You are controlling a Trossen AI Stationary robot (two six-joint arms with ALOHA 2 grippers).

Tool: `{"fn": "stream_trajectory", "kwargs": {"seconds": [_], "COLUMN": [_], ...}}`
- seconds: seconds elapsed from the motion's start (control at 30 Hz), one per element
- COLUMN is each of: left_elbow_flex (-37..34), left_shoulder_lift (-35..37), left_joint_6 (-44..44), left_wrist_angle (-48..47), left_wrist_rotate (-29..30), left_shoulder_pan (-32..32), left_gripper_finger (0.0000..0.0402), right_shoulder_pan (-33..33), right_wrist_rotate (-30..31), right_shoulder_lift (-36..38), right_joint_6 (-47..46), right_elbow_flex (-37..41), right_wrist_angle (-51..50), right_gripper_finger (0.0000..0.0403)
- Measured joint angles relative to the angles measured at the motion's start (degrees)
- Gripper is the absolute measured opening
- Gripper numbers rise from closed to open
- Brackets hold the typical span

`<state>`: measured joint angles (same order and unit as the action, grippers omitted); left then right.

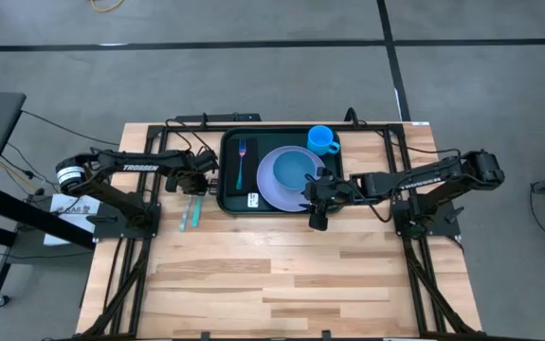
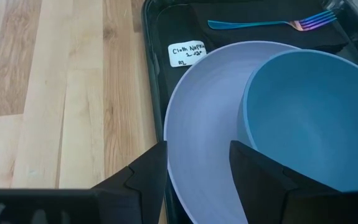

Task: Set up tray
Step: Put the green spoon on top of the black napkin to the left side of the violet fork

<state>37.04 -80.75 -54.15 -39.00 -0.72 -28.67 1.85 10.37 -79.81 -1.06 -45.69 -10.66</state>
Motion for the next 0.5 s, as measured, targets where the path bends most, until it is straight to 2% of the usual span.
{"fn": "stream_trajectory", "kwargs": {"seconds": [0.5], "left_elbow_flex": [0.65], "left_shoulder_lift": [0.02], "left_joint_6": [0.69], "left_wrist_angle": [1.09], "left_wrist_rotate": [-0.48], "left_shoulder_pan": [0.24], "left_gripper_finger": [0.0014], "right_shoulder_pan": [0.00], "right_wrist_rotate": [0.00], "right_shoulder_lift": [0.00], "right_joint_6": [0.04], "right_elbow_flex": [0.00], "right_wrist_angle": [0.00], "right_gripper_finger": [0.0164]}}
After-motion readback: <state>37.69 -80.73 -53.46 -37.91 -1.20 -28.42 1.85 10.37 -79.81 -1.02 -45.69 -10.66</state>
